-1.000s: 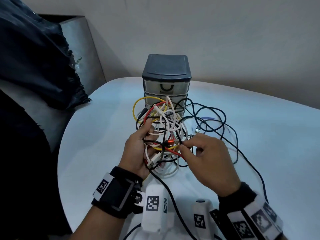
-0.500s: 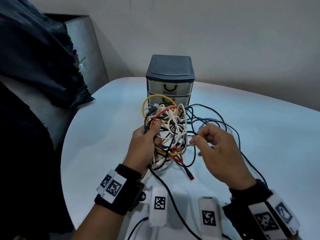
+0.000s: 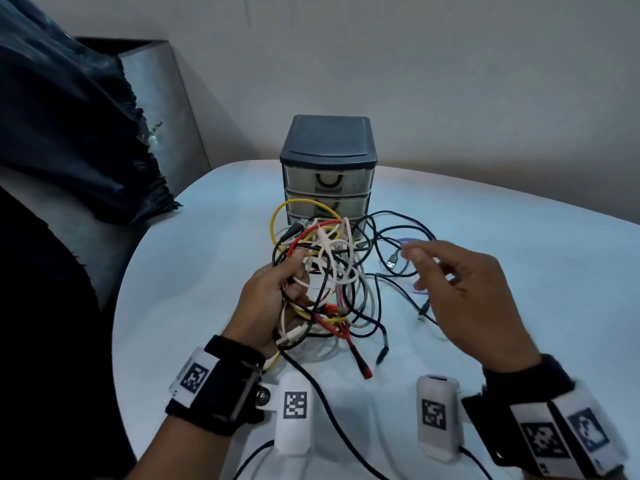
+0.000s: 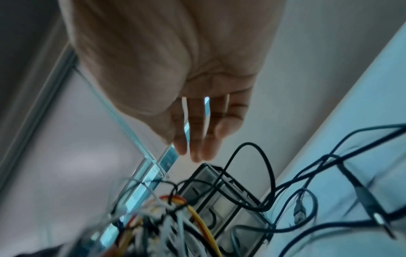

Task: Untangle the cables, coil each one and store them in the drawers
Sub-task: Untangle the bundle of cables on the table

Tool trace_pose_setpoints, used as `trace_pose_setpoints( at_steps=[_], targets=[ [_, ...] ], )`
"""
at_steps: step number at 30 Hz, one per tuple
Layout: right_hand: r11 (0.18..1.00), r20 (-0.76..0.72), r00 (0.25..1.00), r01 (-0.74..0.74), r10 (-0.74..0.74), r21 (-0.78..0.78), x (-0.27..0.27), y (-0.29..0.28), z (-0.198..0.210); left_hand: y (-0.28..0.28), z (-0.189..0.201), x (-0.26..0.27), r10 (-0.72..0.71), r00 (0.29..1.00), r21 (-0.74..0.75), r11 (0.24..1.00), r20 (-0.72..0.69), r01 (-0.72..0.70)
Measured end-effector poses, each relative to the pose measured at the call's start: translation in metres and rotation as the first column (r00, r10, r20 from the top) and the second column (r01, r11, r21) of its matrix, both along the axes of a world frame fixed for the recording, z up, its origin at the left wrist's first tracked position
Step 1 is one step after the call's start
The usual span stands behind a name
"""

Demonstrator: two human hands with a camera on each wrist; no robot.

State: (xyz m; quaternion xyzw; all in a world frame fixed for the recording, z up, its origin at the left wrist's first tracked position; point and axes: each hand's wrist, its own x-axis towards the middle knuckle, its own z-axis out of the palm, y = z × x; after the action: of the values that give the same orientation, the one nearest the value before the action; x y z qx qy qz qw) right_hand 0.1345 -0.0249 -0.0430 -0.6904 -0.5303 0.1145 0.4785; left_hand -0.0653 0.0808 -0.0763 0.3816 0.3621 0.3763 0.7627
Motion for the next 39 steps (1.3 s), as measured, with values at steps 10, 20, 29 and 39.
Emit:
trace_pose_setpoints(
  at_steps=[10, 20, 29, 39],
  targets=[
    [0.994, 0.418, 0.902, -0.096, 0.106, -0.045, -0.002, 0.006, -0.017, -0.007, 0.007, 0.002, -0.131, 0.991, 0.022, 0.991, 0.006, 0.131],
    [0.718, -0.003, 0.734, 0.665, -0.679, 0.205, 0.077, -0.021, 0.009, 0.003, 0.027, -0.018, 0.079, 0.974, -0.178, 0.983, 0.214, -0.041],
    [0.830, 0.100, 0.824, 0.551, -0.558, 0.085, 0.037, -0.013, 0.014, 0.001, 0.027, -0.014, 0.110, 0.965, -0.181, 0.981, 0.239, -0.067],
    [0.951, -0.301, 0.945, -0.205, 0.131, -0.230, -0.039, 0.007, -0.006, 0.002, 0.002, -0.012, -0.044, 0.898, -0.183, 0.974, 0.438, 0.137]
  ],
)
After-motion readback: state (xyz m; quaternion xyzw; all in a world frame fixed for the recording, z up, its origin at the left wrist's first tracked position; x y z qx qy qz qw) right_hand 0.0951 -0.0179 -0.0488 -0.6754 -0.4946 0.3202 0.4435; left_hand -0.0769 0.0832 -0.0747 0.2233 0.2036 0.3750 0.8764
